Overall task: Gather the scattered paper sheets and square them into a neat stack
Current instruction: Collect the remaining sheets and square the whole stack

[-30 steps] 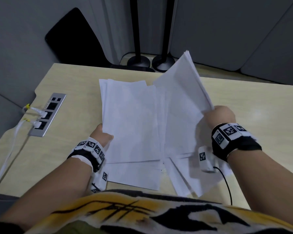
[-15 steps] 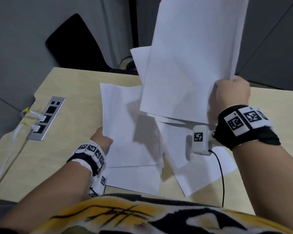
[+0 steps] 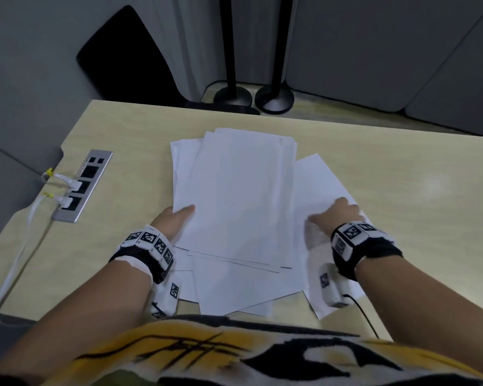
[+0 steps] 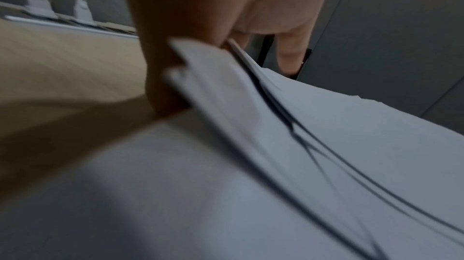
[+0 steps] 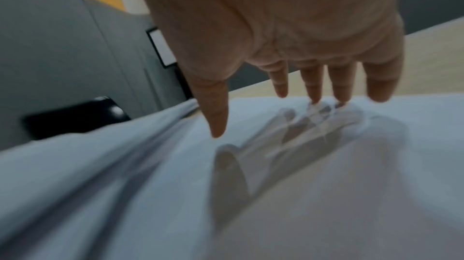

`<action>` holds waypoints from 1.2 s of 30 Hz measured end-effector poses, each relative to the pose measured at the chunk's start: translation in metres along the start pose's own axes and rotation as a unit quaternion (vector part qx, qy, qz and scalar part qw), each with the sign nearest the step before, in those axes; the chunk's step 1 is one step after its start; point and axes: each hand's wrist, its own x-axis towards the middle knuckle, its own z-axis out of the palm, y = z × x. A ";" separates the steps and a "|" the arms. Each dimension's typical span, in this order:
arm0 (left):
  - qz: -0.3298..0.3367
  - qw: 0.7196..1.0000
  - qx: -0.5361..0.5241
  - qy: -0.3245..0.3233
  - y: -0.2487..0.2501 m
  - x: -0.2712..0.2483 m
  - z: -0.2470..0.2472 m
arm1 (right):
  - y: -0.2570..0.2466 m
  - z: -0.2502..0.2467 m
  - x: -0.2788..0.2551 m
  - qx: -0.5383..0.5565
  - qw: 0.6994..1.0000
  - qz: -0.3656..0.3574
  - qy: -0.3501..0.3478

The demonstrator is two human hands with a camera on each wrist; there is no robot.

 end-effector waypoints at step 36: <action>0.056 0.993 0.103 -0.003 -0.001 0.006 0.007 | -0.047 -0.061 -0.019 0.279 0.938 -0.170 0.111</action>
